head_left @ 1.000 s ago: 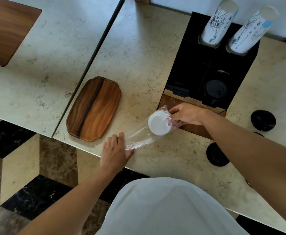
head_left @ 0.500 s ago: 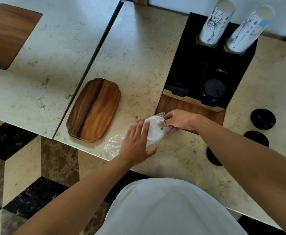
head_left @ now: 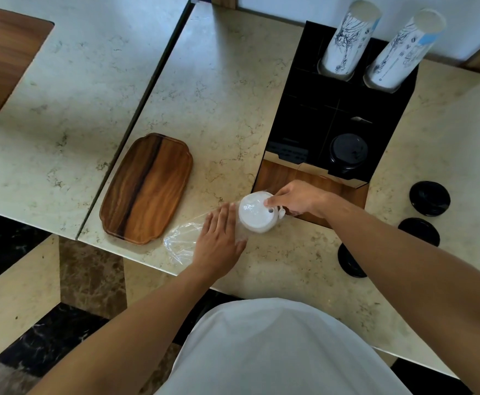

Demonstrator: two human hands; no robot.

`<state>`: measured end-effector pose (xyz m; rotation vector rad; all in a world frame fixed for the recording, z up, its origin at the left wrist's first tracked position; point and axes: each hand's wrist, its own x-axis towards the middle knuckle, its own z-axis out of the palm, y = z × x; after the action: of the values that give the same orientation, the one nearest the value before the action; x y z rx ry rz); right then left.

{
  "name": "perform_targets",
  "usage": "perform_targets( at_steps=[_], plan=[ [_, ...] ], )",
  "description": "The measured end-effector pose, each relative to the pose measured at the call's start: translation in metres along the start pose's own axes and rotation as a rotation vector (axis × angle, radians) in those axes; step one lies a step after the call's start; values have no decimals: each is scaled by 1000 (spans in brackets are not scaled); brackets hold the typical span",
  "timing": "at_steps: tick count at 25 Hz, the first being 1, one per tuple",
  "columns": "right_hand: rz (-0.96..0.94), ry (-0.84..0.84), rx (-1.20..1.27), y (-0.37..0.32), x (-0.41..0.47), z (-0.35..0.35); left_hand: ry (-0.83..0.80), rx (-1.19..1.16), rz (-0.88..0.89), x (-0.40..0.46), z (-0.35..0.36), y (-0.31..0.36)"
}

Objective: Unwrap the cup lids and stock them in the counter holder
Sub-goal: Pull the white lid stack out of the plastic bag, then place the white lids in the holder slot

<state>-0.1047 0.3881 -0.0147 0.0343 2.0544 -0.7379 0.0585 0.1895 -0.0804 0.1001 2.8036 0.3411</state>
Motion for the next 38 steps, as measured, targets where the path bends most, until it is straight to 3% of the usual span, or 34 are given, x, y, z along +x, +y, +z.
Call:
perform_targets(
  at_steps=[11, 16, 19, 26, 28, 32, 38],
  plan=[
    [25, 117, 224, 18, -7, -6, -58, 88, -29, -4, 11, -13],
    [62, 224, 613, 43, -17, -21, -41, 77, -59, -4, 12, -7],
    [30, 197, 842, 51, -22, -16, -26, 30, -141, 1, 12, 5],
    [-64, 112, 1029, 40, -23, -1, -60, -72, -296, 31, -3, 24],
    [-124, 163, 1039, 32, -21, -7, -48, -84, -313, 39, -9, 25],
    [-139, 425, 939, 12, -11, -31, -43, -100, -308, 57, -18, 17],
    [-6, 668, 682, -12, 9, -53, 1, -7, -277, 81, -26, 11]
  ],
)
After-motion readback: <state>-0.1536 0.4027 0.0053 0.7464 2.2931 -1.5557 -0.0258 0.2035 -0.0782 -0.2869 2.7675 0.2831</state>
